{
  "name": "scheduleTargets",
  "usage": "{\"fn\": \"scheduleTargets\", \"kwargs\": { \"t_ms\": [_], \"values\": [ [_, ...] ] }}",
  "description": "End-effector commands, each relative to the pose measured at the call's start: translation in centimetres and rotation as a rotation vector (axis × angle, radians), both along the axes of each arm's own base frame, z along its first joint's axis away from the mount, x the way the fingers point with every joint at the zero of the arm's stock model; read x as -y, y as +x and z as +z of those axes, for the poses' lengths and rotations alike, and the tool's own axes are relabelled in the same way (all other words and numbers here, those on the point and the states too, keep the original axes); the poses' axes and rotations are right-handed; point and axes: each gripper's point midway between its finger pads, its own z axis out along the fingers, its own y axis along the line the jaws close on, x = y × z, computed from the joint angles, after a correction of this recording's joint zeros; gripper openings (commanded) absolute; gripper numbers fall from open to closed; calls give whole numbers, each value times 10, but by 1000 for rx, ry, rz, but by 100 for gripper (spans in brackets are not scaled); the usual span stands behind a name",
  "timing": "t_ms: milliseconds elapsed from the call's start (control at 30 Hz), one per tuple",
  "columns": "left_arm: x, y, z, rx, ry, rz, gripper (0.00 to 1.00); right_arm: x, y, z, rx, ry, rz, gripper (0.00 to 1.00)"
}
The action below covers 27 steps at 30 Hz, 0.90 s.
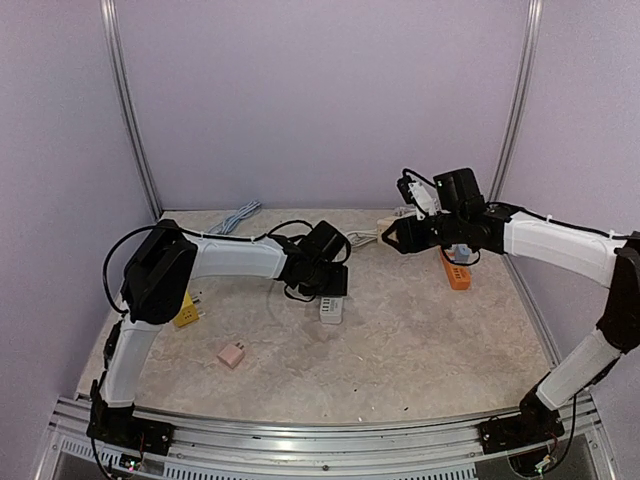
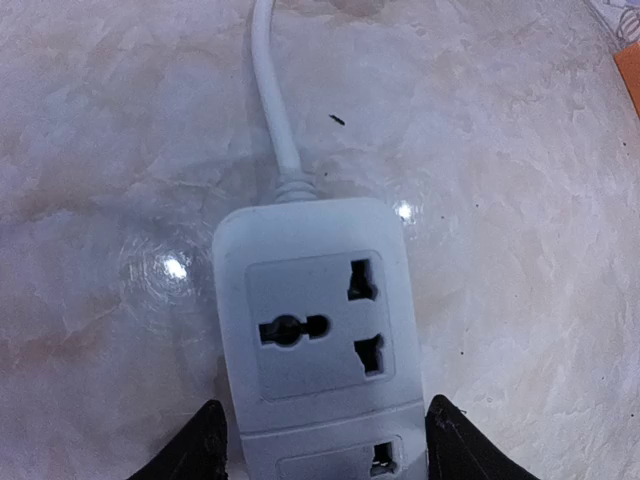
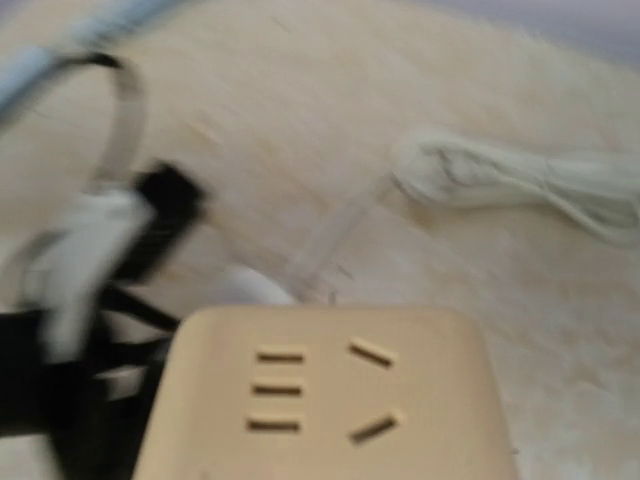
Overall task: Insert the plug
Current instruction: Move the socket to the center of the board, then adjust the socket at the center of the board.
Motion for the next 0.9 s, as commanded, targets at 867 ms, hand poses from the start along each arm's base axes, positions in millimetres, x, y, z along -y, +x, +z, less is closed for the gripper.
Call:
{"fn": "scheduleTargets", "kwargs": {
  "t_ms": [867],
  "values": [
    [-77,-78,79,48,-91,49,99,15,222,-167,-105,-310,-233,0]
  ]
}}
